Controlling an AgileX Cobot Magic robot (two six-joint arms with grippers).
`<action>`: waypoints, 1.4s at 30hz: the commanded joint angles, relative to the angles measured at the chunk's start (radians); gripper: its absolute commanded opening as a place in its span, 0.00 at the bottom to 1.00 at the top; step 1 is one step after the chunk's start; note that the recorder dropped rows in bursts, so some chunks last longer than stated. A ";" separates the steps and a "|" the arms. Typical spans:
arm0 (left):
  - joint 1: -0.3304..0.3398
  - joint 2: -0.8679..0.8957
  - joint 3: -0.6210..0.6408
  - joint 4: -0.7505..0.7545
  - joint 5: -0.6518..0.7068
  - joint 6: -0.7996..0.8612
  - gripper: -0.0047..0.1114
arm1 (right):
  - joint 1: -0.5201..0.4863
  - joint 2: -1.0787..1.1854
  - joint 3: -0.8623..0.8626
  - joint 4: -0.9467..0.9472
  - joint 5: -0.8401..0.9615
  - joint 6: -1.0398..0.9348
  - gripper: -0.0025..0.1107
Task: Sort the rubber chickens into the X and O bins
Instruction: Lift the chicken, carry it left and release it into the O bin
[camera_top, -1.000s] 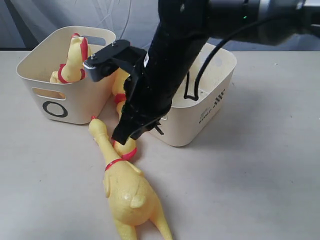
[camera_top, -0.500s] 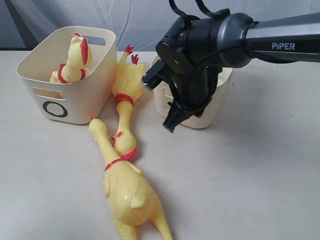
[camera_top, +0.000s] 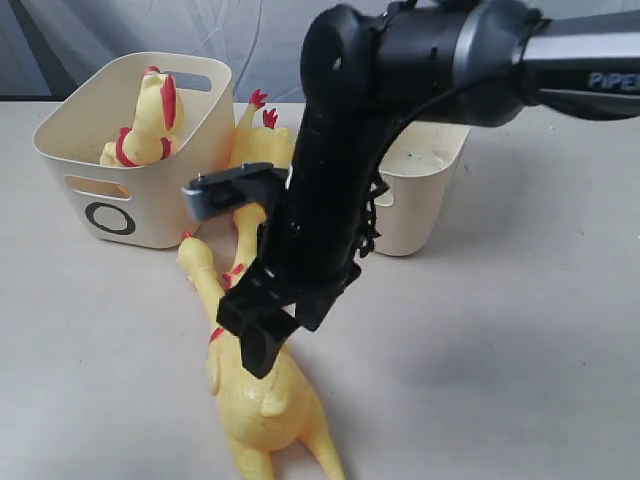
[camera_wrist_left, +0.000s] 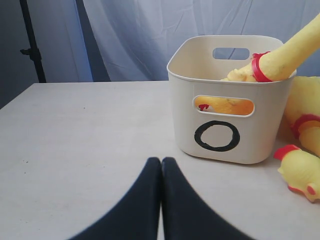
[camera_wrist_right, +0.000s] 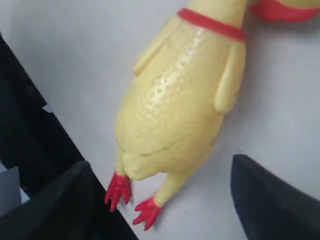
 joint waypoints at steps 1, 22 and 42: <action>-0.004 -0.005 -0.002 0.000 -0.014 -0.006 0.04 | 0.055 0.108 0.006 0.081 0.002 0.024 0.64; -0.004 -0.005 -0.002 0.000 -0.014 -0.006 0.04 | 0.184 0.168 0.006 -0.127 0.002 0.165 0.02; -0.004 -0.005 -0.002 0.000 -0.014 -0.006 0.04 | 0.344 -0.193 -0.004 -0.201 -0.389 -0.177 0.02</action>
